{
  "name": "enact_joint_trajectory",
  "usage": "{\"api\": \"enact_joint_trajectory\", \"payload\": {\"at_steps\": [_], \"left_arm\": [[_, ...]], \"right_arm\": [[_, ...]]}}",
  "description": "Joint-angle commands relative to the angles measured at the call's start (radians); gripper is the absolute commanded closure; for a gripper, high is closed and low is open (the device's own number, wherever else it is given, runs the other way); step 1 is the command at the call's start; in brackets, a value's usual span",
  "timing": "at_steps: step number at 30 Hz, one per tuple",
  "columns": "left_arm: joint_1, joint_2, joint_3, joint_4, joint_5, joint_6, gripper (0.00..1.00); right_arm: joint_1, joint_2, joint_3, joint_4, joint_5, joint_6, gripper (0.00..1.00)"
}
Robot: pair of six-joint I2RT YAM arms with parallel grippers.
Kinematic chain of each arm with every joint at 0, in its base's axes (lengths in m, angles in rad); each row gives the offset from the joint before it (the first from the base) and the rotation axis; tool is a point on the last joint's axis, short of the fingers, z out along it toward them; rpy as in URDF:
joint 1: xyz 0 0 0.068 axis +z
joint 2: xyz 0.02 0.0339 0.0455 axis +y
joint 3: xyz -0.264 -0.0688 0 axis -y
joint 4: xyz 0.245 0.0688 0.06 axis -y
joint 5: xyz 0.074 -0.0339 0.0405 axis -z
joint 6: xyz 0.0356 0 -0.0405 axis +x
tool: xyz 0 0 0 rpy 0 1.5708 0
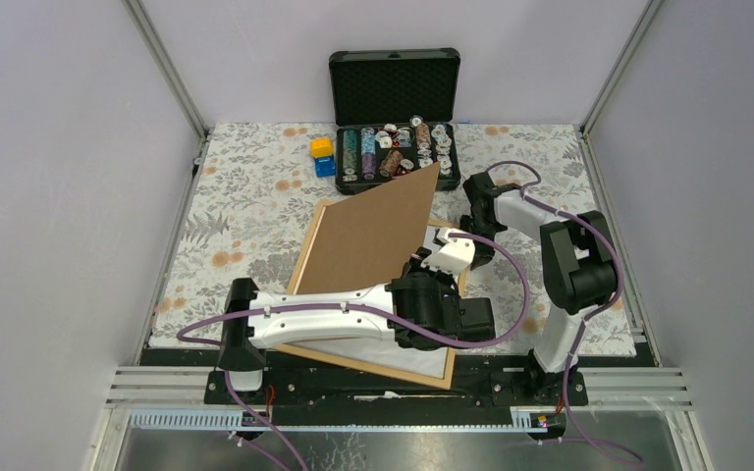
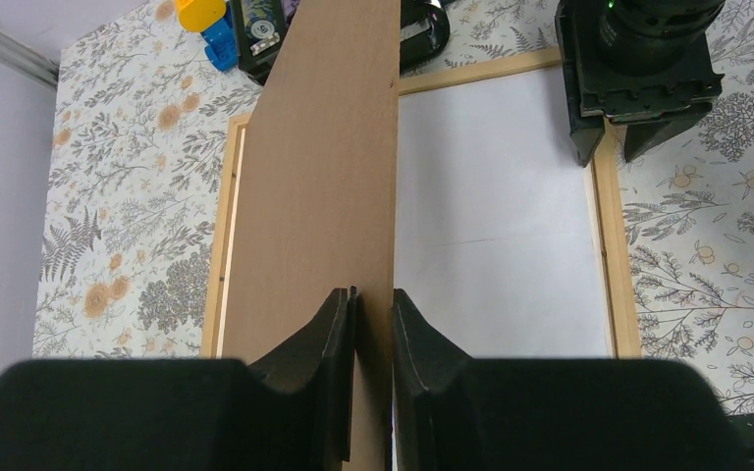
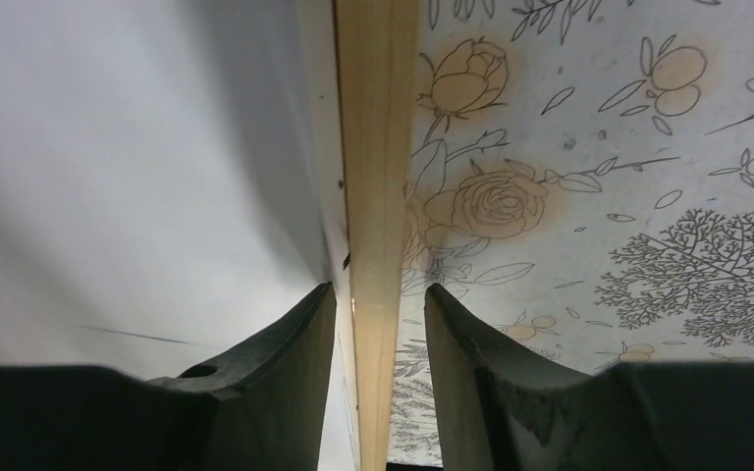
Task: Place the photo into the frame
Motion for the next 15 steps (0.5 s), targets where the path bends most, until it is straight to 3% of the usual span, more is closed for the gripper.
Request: {"api": "enact_joint_trajectory", "payload": {"at_steps": [1, 12, 15], "left_arm": [[0.01, -0.038, -0.008, 0.021, 0.009, -0.041, 0.99], [0.01, -0.039, -0.014, 0.025, 0.009, -0.045, 0.99], [0.01, -0.042, -0.016, 0.025, 0.01, -0.047, 0.99]], "right_arm": [[-0.013, 0.025, 0.058, -0.005, 0.068, -0.009, 0.55], [-0.027, 0.083, 0.107, -0.006, 0.05, -0.009, 0.6], [-0.027, 0.088, 0.107, -0.005, 0.046, -0.008, 0.71]]}}
